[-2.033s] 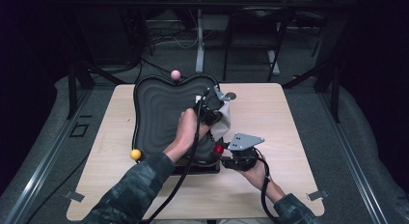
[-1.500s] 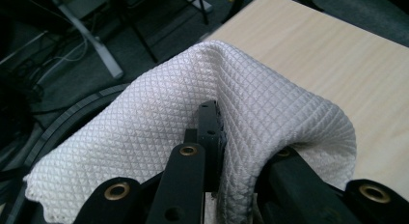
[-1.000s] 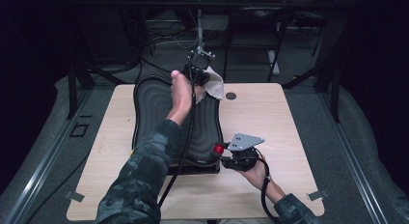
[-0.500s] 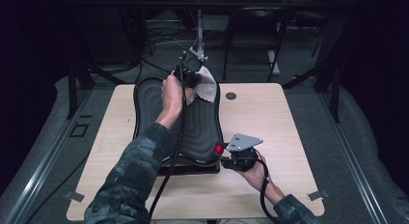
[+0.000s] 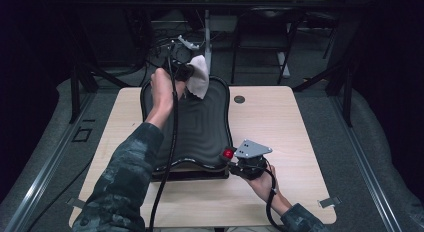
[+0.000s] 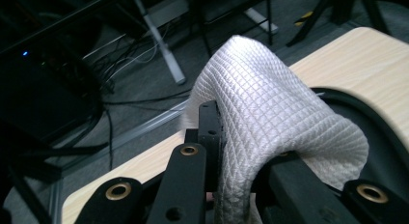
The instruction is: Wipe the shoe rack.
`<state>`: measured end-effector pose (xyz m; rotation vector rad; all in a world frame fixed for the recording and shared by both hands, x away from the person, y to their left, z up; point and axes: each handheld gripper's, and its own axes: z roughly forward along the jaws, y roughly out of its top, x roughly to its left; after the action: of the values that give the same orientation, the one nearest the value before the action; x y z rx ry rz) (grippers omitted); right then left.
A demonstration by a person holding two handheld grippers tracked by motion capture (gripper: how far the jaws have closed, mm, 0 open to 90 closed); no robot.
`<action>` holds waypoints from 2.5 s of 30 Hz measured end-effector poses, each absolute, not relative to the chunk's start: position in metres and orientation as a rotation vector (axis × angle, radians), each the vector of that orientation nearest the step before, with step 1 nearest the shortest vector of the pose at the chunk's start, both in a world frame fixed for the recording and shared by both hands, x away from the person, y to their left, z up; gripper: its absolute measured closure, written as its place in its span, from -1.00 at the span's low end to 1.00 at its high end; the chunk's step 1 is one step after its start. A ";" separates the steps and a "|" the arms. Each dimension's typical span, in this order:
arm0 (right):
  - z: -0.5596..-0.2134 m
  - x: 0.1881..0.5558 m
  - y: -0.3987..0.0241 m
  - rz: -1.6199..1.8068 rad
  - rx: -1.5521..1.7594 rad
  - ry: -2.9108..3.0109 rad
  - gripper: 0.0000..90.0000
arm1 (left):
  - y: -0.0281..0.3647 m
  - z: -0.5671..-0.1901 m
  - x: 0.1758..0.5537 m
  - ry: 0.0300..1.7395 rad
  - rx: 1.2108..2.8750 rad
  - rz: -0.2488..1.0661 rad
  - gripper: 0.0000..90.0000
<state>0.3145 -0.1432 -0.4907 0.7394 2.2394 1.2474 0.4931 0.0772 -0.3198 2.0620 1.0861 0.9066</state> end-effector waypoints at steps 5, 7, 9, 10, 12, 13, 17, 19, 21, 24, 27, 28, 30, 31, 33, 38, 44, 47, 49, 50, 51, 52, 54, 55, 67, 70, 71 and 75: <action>-0.490 0.314 -0.149 1.225 0.760 2.226 0.34 | 0.082 -0.325 0.499 1.109 2.057 0.873 0.89; -0.490 0.314 -0.154 1.223 0.760 2.227 0.34 | 0.079 -0.325 0.498 1.097 2.069 0.876 0.89; -0.490 0.312 -0.160 1.219 0.773 2.224 0.34 | 0.076 -0.325 0.496 1.080 2.085 0.884 0.89; -0.489 0.311 -0.163 1.216 0.780 2.228 0.34 | 0.075 -0.326 0.495 1.071 2.093 0.894 0.89; -0.489 0.309 -0.170 1.212 0.802 2.212 0.34 | 0.072 -0.328 0.493 1.059 2.116 0.913 0.89; -0.489 0.308 -0.173 1.207 0.811 2.208 0.34 | 0.072 -0.330 0.494 1.059 2.121 0.908 0.89; -0.488 0.306 -0.176 1.198 0.838 2.206 0.33 | 0.072 -0.335 0.494 1.066 2.153 0.900 0.89; -0.488 0.305 -0.175 1.179 0.854 2.198 0.33 | 0.073 -0.335 0.495 1.067 2.170 0.901 0.89; -0.487 0.304 -0.172 1.164 0.882 2.189 0.33 | 0.073 -0.338 0.496 1.069 2.195 0.905 0.90; -0.487 0.304 -0.173 1.160 0.887 2.186 0.33 | 0.077 -0.342 0.498 1.085 2.207 0.878 0.90; -0.487 0.304 -0.174 1.163 0.879 2.195 0.33 | 0.079 -0.344 0.498 1.092 2.215 0.877 0.90; -0.487 0.305 -0.174 1.167 0.876 2.196 0.33 | 0.081 -0.346 0.498 1.091 2.226 0.880 0.90; -0.487 0.306 -0.174 1.173 0.867 2.192 0.33 | 0.083 -0.347 0.498 1.096 2.236 0.873 0.89; -0.487 0.306 -0.174 1.172 0.868 2.191 0.33 | 0.084 -0.347 0.498 1.098 2.243 0.870 0.89; -0.487 0.307 -0.174 1.177 0.872 2.191 0.33 | 0.087 -0.346 0.496 1.103 2.224 0.866 0.89; -0.488 0.309 -0.175 1.195 0.871 2.192 0.33 | 0.094 -0.335 0.491 1.077 2.124 0.792 0.89; -0.488 0.310 -0.175 1.195 0.868 2.192 0.33 | 0.074 -0.321 0.485 0.992 2.121 0.821 0.88; -0.488 0.310 -0.175 1.194 0.867 2.192 0.33 | 0.067 -0.326 0.489 1.000 2.163 0.880 0.88; -0.488 0.310 -0.175 1.194 0.866 2.192 0.33 | 0.069 -0.330 0.493 1.020 2.172 0.894 0.89; -0.488 0.310 -0.175 1.194 0.867 2.192 0.33 | 0.070 -0.331 0.495 1.031 2.170 0.896 0.89; -0.488 0.310 -0.175 1.197 0.865 2.194 0.33 | 0.072 -0.332 0.496 1.039 2.174 0.902 0.89; -0.488 0.310 -0.175 1.197 0.860 2.195 0.33 | 0.074 -0.333 0.497 1.050 2.177 0.912 0.89; -0.488 0.310 -0.175 1.194 0.861 2.195 0.33 | 0.078 -0.336 0.500 1.067 2.192 0.937 0.89; -0.488 0.310 -0.175 1.193 0.861 2.195 0.33 | 0.080 -0.337 0.501 1.077 2.199 0.953 0.89; -0.488 0.310 -0.175 1.189 0.858 2.192 0.33 | 0.121 -0.340 0.508 1.214 2.190 1.053 0.89; -0.488 0.310 -0.175 1.189 0.856 2.192 0.33 | 0.120 -0.344 0.507 1.185 2.164 0.964 0.89; -0.488 0.310 -0.175 1.188 0.854 2.191 0.33 | 0.117 -0.346 0.507 1.172 2.174 0.960 0.89; -0.488 0.310 -0.175 1.184 0.855 2.189 0.33 | 0.102 -0.355 0.507 1.099 2.193 0.953 0.87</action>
<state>0.3095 -0.1745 -0.4879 0.8545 2.1890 1.1837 0.5072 0.1017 -0.3548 2.1925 1.0994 0.9530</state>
